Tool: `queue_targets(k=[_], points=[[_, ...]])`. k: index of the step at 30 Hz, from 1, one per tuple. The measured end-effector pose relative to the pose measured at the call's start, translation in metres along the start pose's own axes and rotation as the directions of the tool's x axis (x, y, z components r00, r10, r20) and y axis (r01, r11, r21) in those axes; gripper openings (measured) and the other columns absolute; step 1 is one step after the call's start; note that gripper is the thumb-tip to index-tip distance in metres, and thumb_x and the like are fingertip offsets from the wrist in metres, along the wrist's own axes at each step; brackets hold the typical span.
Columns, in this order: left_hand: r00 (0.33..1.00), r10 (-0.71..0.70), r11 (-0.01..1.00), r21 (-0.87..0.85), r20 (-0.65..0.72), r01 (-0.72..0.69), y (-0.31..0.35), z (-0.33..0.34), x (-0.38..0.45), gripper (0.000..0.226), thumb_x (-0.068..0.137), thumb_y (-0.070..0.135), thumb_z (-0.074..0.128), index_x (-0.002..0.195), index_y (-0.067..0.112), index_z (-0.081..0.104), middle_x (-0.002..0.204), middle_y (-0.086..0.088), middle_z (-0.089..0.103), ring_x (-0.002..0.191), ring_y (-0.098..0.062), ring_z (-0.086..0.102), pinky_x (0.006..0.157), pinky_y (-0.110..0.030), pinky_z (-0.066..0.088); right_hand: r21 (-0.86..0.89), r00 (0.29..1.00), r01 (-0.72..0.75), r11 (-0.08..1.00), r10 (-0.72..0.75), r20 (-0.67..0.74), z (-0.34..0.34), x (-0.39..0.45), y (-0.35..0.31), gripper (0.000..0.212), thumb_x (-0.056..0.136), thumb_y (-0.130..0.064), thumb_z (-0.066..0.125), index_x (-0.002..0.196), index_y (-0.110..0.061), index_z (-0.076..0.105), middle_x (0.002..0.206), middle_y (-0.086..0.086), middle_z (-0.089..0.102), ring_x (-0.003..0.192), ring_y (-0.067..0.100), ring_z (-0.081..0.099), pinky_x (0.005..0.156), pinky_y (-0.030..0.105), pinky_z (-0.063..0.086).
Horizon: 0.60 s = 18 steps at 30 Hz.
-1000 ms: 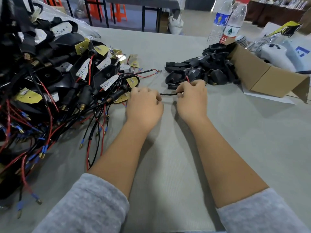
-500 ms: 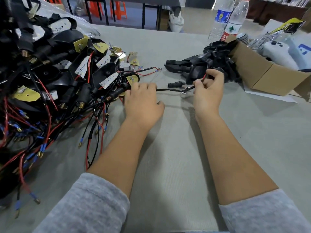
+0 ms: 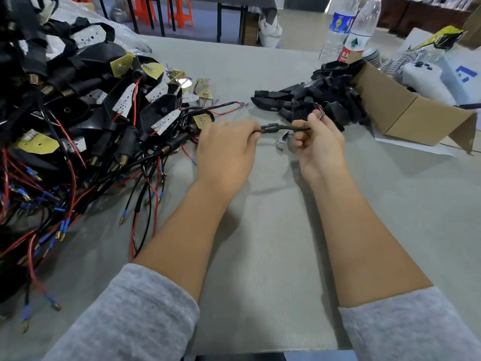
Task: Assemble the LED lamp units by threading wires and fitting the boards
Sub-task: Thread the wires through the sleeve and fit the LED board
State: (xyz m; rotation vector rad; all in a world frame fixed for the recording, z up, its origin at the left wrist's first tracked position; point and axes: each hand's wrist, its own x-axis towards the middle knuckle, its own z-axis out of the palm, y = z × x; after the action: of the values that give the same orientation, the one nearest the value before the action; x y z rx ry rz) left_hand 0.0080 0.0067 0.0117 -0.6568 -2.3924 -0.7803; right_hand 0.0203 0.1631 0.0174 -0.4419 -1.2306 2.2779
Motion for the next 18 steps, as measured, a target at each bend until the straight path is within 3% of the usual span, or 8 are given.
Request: queue_targets(k=[3,6,10,15,18], points=[[0.999,0.042,0.997,-0.069,0.027,-0.04,0.01,-0.002,-0.005,0.017,0.09,0.026,0.05,0.09,0.02,0.066,0.078,0.002,0.066,0.079,-0.024,0.057,0.072,-0.038,0.041,-0.034,0.992,-0.072,0.997,0.075,0.105,0.001,-0.004,-0.001,0.017,0.105,-0.016,0.039,0.113,-0.017,0.054,0.057,0.003,0.062,0.038,0.01,0.037,0.041,0.019,0.027],[0.987,0.008,0.996,-0.084,0.163,0.006,0.017,0.0,-0.011,0.029,0.08,0.034,0.041,0.089,0.02,0.064,0.078,0.001,0.064,0.079,-0.024,0.057,0.063,-0.035,0.046,-0.156,0.981,-0.073,0.985,0.099,0.167,0.0,-0.005,-0.001,0.026,0.106,-0.02,0.035,0.123,-0.022,0.055,0.049,0.0,0.05,0.035,0.009,0.027,0.042,0.017,0.02],[0.957,0.049,0.994,-0.107,0.287,-0.019,0.029,0.001,-0.015,0.033,0.072,0.04,0.038,0.085,0.024,0.063,0.071,0.003,0.061,0.075,-0.021,0.055,0.061,-0.031,0.041,-0.246,0.982,-0.077,0.966,0.116,0.147,0.004,-0.006,0.001,0.03,0.106,-0.028,0.035,0.119,-0.018,0.06,0.044,-0.003,0.035,0.039,0.011,0.029,0.044,0.02,0.023],[0.951,0.005,0.977,-0.203,0.309,0.061,0.026,0.001,-0.015,0.014,0.077,0.039,0.051,0.082,0.032,0.063,0.056,0.011,0.05,0.065,-0.012,0.048,0.057,-0.027,0.032,-0.242,0.98,-0.106,0.965,0.142,0.137,0.006,-0.008,0.0,0.033,0.106,-0.032,0.034,0.107,-0.014,0.063,0.045,-0.001,0.032,0.041,0.014,0.029,0.046,0.022,0.028],[0.96,-0.048,0.985,-0.144,0.275,0.091,0.024,0.004,-0.014,0.013,0.085,0.04,0.059,0.082,0.03,0.066,0.057,0.011,0.047,0.066,-0.013,0.048,0.058,-0.027,0.031,-0.097,0.984,-0.15,0.984,0.159,0.084,0.006,-0.008,-0.002,0.036,0.107,-0.032,0.03,0.11,-0.014,0.06,0.042,-0.001,0.033,0.036,0.011,0.029,0.039,0.017,0.029]])
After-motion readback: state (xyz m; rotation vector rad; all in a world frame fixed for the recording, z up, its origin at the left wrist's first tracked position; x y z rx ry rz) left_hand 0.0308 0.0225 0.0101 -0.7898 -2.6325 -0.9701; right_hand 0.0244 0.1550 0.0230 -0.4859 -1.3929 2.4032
